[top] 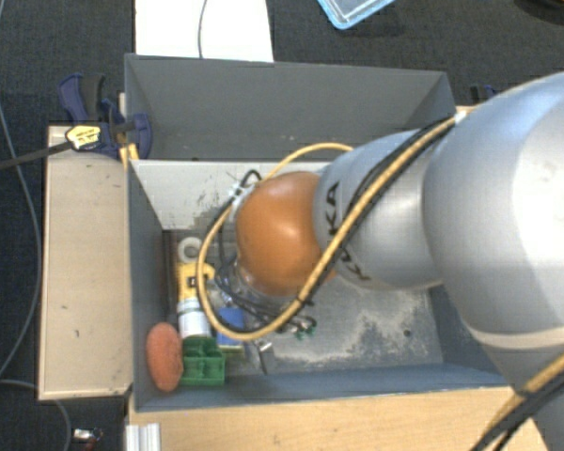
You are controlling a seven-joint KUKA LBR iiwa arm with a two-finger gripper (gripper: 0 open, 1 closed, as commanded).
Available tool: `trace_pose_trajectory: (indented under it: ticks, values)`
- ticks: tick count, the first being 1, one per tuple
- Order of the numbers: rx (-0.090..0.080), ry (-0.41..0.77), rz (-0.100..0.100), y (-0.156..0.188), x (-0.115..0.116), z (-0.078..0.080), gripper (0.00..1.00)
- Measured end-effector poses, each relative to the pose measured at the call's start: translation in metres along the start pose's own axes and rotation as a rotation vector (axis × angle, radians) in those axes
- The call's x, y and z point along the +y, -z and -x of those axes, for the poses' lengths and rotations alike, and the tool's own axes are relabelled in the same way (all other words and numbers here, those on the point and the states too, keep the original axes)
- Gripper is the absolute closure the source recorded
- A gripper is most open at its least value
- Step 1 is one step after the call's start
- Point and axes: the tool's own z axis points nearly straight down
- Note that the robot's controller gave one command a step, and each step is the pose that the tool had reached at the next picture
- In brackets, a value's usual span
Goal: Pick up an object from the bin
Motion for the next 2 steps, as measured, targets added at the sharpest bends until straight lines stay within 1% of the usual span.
trace_pose_trajectory:
  ticks: [1, 2]
  values:
    - [-0.003, -0.136, 0.005, 0.008, -0.017, 0.005, 0.00]
    - [-0.004, -0.271, 0.002, 0.012, -0.027, 0.012, 0.00]
